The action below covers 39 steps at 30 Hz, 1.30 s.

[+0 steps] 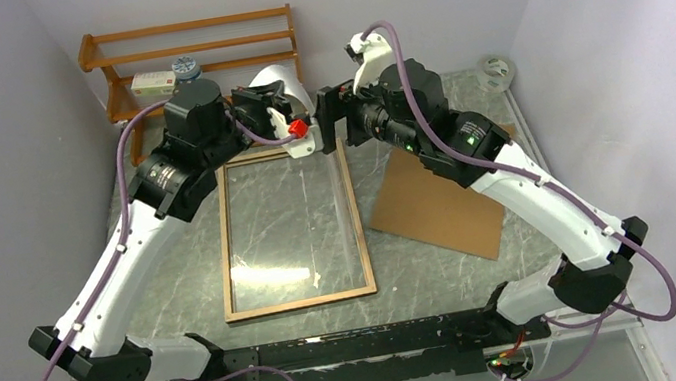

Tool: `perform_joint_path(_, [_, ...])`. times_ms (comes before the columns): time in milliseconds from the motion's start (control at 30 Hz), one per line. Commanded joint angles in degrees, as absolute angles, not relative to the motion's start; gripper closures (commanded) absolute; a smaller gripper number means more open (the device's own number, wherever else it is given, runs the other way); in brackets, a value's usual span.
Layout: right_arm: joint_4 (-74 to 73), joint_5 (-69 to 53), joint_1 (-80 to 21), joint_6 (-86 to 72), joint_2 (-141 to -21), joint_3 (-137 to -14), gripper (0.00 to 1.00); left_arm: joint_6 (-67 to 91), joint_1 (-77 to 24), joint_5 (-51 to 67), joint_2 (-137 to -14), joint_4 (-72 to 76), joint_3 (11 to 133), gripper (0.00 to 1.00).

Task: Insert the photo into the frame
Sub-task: Turn over the photo from the photo frame.

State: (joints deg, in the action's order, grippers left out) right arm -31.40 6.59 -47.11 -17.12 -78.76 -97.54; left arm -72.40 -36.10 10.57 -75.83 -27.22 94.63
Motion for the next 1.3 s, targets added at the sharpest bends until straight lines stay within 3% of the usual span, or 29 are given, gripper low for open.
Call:
perform_joint_path(0, [-32.28, 11.02, -47.81, -17.53, -79.07, -100.95, 0.11, -72.44, -36.30, 10.49, -75.58, -27.88, 97.56, 0.98])
perform_joint_path(333, [-39.90, 13.96, -48.79, -14.29, -83.75, -108.75, 0.60, -72.49, -36.29, 10.22, -78.21, -32.58, 100.25, 0.97])
perform_joint_path(633, [-45.96, 18.00, -49.48, -9.54, -87.41, -114.63, 0.63, -72.23, -36.24, 10.70, -79.53, -34.41, 102.05, 0.97])
perform_joint_path(800, [-49.43, 20.74, -49.65, -6.53, -89.47, -117.24, 0.48, -72.24, -36.29, 10.77, -79.93, -35.48, 102.63, 0.97])
perform_joint_path(900, [-50.40, 21.52, -49.66, -4.93, -89.94, -117.66, 0.47, -72.20, -36.25, 10.77, -80.07, -36.00, 102.87, 0.97])
perform_joint_path(1267, [-51.95, 18.79, -49.70, -2.33, -90.98, -117.07, 0.64, -71.31, -36.20, 11.31, -80.51, -37.06, 104.05, 0.97])
